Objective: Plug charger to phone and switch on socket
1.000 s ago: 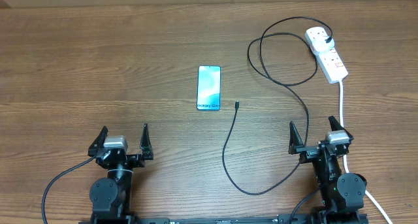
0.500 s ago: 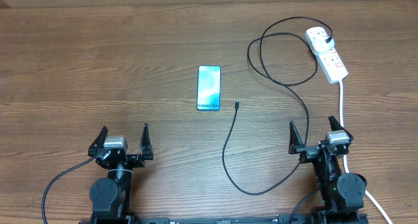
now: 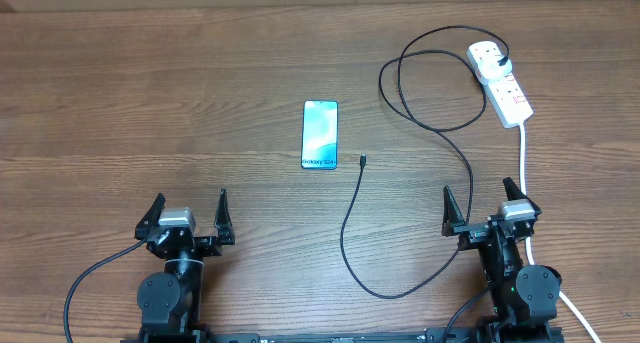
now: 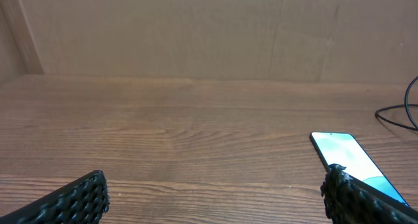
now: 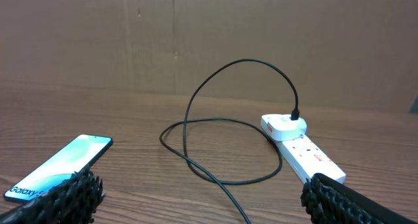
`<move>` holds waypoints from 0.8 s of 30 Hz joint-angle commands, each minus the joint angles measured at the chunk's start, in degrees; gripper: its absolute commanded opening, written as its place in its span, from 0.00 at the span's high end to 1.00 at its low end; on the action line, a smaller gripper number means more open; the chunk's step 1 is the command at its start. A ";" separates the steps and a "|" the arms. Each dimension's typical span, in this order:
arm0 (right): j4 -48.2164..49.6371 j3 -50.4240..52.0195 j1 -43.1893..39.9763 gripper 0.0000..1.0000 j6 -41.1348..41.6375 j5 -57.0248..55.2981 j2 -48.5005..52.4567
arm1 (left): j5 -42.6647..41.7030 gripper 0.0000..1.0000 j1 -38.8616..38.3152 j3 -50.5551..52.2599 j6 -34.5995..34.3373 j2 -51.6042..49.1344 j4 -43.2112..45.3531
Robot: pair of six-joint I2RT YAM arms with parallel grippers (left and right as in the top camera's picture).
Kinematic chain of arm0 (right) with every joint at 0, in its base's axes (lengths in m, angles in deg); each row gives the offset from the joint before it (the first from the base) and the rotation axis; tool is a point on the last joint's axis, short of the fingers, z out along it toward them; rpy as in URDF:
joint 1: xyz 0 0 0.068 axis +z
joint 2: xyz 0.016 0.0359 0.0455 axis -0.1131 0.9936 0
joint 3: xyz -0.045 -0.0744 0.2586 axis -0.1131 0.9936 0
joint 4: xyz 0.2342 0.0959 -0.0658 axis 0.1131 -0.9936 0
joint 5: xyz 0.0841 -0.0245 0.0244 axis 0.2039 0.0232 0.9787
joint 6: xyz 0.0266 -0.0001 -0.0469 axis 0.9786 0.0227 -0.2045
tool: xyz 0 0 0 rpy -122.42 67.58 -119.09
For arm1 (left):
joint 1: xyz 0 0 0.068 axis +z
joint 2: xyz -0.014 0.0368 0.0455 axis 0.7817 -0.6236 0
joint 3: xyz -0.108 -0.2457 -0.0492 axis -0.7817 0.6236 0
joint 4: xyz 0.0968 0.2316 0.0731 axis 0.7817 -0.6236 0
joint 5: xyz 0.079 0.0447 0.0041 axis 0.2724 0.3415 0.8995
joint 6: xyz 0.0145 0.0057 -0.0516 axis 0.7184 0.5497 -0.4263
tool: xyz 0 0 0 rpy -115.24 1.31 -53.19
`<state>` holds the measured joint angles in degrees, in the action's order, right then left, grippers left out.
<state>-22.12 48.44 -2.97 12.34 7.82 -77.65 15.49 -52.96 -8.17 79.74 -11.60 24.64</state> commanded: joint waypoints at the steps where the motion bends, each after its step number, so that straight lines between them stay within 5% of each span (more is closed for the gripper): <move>1: 0.46 0.61 0.52 0.00 -0.07 0.31 -0.50 | 0.31 0.00 -0.35 0.20 1.07 0.55 0.09; 24: 0.48 0.61 0.52 0.00 -0.07 0.33 -0.50 | -2.14 0.00 -0.37 0.20 -0.52 0.55 0.28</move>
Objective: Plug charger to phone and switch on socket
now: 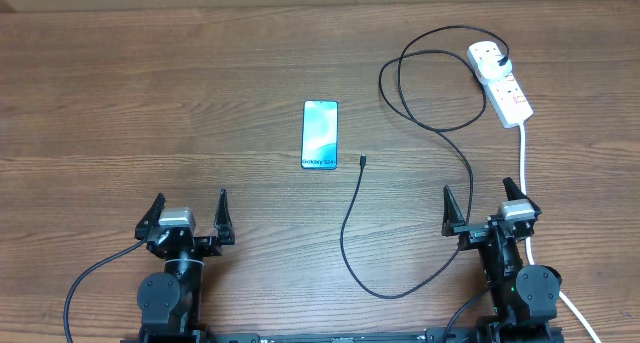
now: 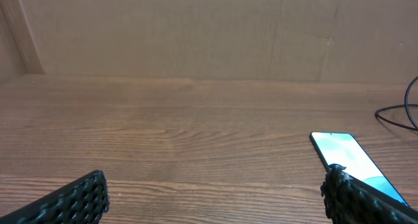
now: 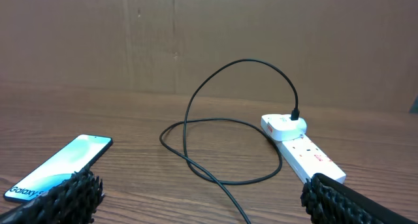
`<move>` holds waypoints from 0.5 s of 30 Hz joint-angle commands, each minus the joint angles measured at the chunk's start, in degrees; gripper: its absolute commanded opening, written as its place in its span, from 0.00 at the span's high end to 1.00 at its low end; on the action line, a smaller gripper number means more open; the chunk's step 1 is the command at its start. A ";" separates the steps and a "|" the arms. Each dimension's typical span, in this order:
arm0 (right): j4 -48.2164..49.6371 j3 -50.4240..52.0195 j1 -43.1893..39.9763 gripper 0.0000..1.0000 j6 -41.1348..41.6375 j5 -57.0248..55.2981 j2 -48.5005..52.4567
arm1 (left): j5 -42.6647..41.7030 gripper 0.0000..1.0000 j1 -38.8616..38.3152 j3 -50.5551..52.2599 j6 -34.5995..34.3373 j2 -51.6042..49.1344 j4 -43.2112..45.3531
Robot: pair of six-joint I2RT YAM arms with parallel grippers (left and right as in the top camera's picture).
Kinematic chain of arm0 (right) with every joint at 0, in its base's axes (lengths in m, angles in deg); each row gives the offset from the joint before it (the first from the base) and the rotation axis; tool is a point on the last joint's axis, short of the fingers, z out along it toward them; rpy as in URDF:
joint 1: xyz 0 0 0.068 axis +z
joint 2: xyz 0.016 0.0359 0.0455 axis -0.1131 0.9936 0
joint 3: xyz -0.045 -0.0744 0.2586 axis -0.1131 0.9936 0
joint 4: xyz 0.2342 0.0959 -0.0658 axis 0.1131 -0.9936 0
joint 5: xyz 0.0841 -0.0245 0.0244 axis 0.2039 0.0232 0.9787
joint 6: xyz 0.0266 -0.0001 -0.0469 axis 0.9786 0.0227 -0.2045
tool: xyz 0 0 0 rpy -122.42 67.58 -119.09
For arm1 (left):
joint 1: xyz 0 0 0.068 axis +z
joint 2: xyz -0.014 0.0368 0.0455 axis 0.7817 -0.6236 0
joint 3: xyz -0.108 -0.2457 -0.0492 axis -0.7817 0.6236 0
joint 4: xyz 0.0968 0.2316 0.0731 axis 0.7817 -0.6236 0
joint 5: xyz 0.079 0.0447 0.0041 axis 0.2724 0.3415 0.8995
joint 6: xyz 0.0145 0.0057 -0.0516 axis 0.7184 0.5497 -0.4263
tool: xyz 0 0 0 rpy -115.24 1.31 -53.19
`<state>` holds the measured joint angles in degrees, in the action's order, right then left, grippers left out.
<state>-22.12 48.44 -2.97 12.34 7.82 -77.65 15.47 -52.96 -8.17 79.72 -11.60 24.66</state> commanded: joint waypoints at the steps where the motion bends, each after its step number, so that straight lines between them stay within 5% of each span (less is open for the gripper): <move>1: 0.48 0.61 0.52 0.00 -0.04 0.31 -0.50 | -4.87 0.00 -0.37 0.20 -2.36 0.55 0.39; 5: 0.48 0.61 0.52 0.00 -0.04 0.31 -0.50 | -17.31 0.00 -0.37 0.20 -6.67 0.55 6.34; 15: 0.46 0.61 0.52 0.00 -0.04 0.31 -0.50 | -18.12 0.00 -0.37 0.20 -8.39 0.55 30.51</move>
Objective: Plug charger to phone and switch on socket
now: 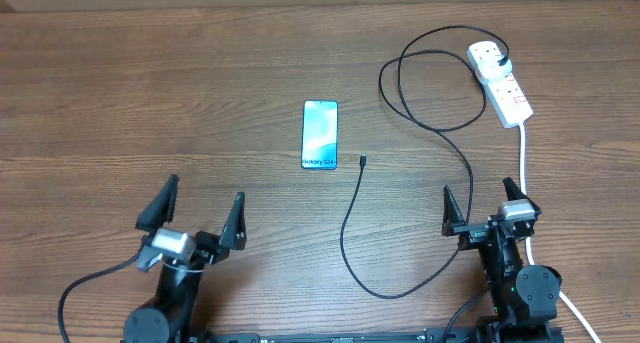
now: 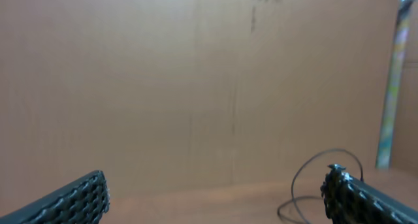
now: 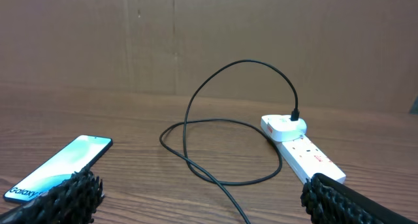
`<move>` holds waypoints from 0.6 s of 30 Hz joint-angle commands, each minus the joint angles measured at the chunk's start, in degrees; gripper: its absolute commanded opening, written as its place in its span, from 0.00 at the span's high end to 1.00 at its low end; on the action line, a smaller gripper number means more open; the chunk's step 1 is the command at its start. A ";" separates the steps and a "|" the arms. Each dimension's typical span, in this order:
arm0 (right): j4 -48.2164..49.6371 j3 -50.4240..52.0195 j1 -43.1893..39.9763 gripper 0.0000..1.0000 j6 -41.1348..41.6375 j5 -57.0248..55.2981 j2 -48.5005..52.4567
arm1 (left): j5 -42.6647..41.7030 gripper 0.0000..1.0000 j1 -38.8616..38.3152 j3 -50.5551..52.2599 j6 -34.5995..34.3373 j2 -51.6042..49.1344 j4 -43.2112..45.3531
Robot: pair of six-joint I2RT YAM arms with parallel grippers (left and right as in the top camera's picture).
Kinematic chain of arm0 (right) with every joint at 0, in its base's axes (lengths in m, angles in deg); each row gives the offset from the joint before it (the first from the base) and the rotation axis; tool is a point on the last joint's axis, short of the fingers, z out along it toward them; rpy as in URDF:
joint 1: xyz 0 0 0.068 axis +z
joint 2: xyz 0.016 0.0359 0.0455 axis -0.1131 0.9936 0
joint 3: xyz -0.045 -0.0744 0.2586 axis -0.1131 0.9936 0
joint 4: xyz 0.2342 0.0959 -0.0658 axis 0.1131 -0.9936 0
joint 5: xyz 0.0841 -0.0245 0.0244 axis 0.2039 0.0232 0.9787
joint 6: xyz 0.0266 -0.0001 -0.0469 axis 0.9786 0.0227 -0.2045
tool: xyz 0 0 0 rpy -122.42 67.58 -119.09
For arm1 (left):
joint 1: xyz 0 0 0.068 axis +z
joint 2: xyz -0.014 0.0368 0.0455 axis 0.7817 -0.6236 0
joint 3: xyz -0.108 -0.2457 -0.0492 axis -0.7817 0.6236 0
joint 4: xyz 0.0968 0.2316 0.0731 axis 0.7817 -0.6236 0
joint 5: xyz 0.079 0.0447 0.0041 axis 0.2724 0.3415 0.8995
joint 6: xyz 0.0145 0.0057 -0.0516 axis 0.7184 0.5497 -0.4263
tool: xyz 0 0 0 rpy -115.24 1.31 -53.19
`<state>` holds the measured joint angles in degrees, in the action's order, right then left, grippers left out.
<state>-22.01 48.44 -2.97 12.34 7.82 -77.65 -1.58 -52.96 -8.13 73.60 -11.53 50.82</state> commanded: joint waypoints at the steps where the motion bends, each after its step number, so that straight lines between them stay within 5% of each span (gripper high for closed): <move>1: 0.35 0.61 0.52 0.00 -0.07 0.33 -0.50 | -1.09 0.00 -0.37 0.13 -3.54 0.48 5.38; 13: 0.37 0.61 0.52 0.00 -0.04 0.31 -0.50 | 1.86 0.00 -0.35 -13.68 -3.78 -2.23 4.70; 16: 0.37 0.61 0.52 0.00 -0.07 0.31 -0.50 | -2.97 0.00 -0.37 -20.94 -3.78 -7.78 -3.65; 18: 0.37 0.61 0.52 0.00 -0.07 0.33 -0.50 | -1.25 0.00 -0.35 -31.36 -3.54 -15.08 -20.31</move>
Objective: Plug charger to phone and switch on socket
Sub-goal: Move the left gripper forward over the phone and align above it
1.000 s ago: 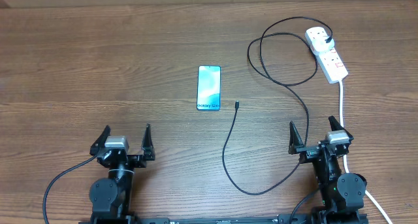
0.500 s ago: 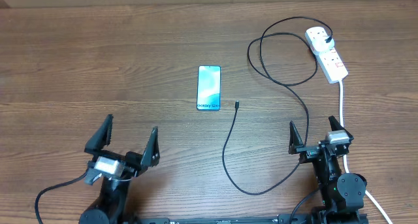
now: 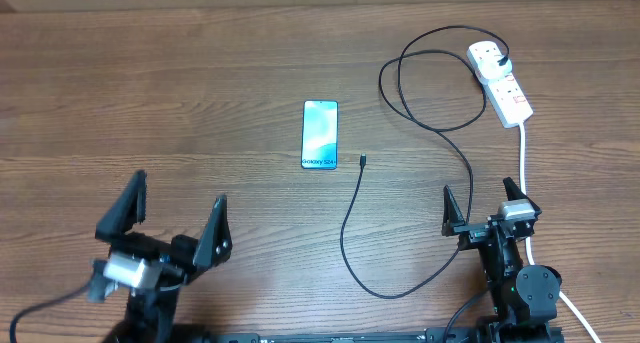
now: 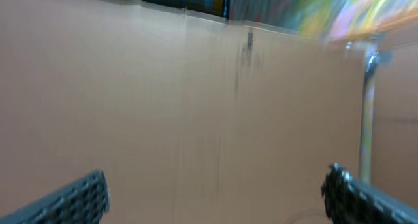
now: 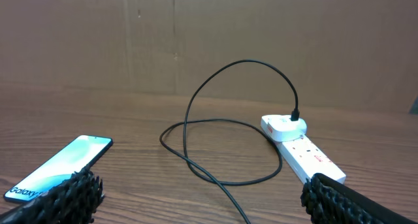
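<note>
The phone (image 3: pixel 320 134) lies face up in the middle of the wooden table, screen lit; it also shows at the lower left of the right wrist view (image 5: pixel 59 166). A black charger cable (image 3: pixel 400 93) loops from the white power strip (image 3: pixel 502 80) at the far right, and its free plug tip (image 3: pixel 363 161) rests just right of the phone. My left gripper (image 3: pixel 172 226) is open and raised near the front left, far from the phone; its wrist view shows only a blurred cardboard wall. My right gripper (image 3: pixel 483 201) is open at the front right, with nothing between its fingers.
A brown cardboard wall (image 5: pixel 209 34) stands behind the table. The power strip's white lead (image 3: pixel 524 158) runs down past my right gripper. The strip (image 5: pixel 302 147) and adapter (image 5: pixel 283 125) lie ahead of the right wrist camera.
My left arm has moved toward the front left and tilted further up; its wrist view went from wall with a bit of cable to blurred wall only. The right arm is unchanged.
At the first two moments both grippers rested open at the front edge, the left wrist seeing the table and phone. Then the left arm had lifted, its view showing the wall. Now it is higher and further left. Phone, cable and strip stayed put.
</note>
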`<move>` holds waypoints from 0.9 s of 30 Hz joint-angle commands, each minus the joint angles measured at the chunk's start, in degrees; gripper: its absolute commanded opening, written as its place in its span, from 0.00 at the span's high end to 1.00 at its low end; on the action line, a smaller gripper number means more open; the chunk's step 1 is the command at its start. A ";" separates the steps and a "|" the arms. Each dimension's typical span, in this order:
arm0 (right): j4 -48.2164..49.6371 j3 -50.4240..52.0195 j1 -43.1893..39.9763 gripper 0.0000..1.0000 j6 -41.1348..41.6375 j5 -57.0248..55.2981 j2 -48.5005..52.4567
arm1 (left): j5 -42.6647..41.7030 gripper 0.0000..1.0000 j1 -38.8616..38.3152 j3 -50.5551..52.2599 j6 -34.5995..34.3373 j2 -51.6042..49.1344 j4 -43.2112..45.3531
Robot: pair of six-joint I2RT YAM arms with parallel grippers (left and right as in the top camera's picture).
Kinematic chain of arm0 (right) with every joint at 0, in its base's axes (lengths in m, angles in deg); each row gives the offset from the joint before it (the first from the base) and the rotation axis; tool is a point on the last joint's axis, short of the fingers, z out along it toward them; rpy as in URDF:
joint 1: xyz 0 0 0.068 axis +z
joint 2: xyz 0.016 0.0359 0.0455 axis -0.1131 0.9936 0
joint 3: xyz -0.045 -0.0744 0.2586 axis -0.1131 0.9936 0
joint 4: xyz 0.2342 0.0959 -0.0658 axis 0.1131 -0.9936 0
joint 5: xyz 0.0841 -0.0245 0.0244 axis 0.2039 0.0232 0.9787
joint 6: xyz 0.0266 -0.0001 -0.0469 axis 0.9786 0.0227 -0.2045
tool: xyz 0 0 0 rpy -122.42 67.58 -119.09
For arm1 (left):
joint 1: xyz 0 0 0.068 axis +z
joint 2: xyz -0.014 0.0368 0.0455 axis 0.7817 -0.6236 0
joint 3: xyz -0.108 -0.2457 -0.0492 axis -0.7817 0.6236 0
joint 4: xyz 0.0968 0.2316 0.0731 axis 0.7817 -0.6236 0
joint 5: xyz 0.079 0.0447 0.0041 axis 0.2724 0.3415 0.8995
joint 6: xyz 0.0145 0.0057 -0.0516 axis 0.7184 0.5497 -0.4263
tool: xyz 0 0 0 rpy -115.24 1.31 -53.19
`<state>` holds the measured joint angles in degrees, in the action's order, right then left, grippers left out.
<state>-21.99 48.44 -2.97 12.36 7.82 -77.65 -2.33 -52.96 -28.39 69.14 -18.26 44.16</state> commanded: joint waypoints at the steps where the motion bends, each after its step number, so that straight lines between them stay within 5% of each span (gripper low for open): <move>1: 0.35 0.61 0.52 0.00 -0.07 0.33 -0.50 | 0.20 0.00 -0.35 -14.14 1.29 -10.80 -17.94; 3: 0.35 0.61 0.52 0.00 -0.09 0.31 -0.50 | -0.70 0.00 -0.37 -25.29 3.89 -20.22 -31.01; 6: 0.35 0.61 0.52 0.00 -0.07 0.33 -0.50 | -7.76 0.00 -0.37 -33.79 5.55 -28.13 -38.60; 11: 0.35 0.61 0.52 0.00 -0.07 0.31 -0.50 | -21.97 0.00 -0.37 -38.25 3.78 -36.68 -39.65; 14: 0.33 0.61 0.52 0.00 -0.07 0.31 -0.50 | -22.05 0.00 -0.42 -38.77 0.59 -38.93 -40.30; 18: 0.35 0.61 0.52 0.00 -0.07 0.31 -0.50 | -18.14 0.00 -0.83 -44.57 0.68 -42.40 -47.54; 25: 0.35 0.61 0.52 0.00 -0.07 0.33 -0.50 | 7.34 0.00 -8.96 -68.94 3.96 -56.70 -78.44; 27: 0.35 0.61 0.52 0.00 -0.07 0.31 -0.50 | 4.37 0.00 -9.77 -69.75 3.89 -58.58 -79.23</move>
<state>-21.81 48.44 -2.97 12.34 7.82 -77.74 -2.50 -61.42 -95.56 71.99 -73.98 -33.96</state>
